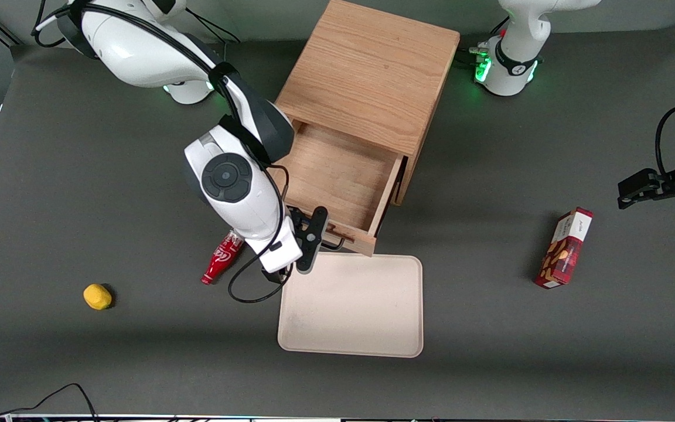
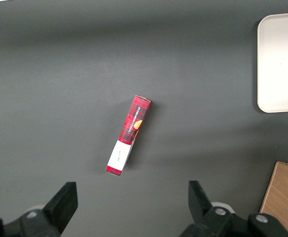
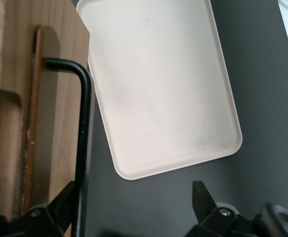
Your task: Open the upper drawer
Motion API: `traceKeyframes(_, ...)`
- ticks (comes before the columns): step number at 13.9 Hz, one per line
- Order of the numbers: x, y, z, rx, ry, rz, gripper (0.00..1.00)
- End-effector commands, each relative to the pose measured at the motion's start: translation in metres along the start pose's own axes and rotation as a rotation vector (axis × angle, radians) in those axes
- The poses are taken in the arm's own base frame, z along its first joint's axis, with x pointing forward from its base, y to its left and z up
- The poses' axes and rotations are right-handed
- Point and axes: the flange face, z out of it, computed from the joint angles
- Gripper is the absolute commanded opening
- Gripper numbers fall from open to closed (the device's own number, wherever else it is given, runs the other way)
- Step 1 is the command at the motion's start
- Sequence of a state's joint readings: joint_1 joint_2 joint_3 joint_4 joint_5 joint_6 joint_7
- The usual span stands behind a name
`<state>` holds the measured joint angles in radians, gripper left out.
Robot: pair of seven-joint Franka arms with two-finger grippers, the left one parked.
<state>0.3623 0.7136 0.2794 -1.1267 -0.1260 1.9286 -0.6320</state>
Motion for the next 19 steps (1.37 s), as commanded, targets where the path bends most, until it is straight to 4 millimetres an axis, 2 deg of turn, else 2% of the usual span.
traceKeyframes(1,-0.001,0.011,-0.02,0.026,0.065,0.024,1.0)
traceKeyframes(4,-0.004,0.009,-0.042,0.055,0.081,0.029,1.0)
traceKeyframes(7,-0.031,0.032,-0.097,0.011,0.11,0.07,1.0)
traceKeyframes(8,-0.046,0.038,-0.127,-0.003,0.119,0.092,1.0)
traceKeyframes(10,-0.097,0.06,-0.159,0.028,0.074,0.185,1.0)
traceKeyframes(11,-0.129,0.071,-0.182,0.036,0.061,0.272,1.0)
traceKeyframes(13,-0.185,0.081,-0.226,0.021,0.028,0.475,1.0)
traceKeyframes(17,-0.278,0.069,-0.272,0.047,-0.105,1.013,1.0)
traceKeyframes(19,-0.31,0.061,-0.282,0.019,-0.157,1.176,1.0)
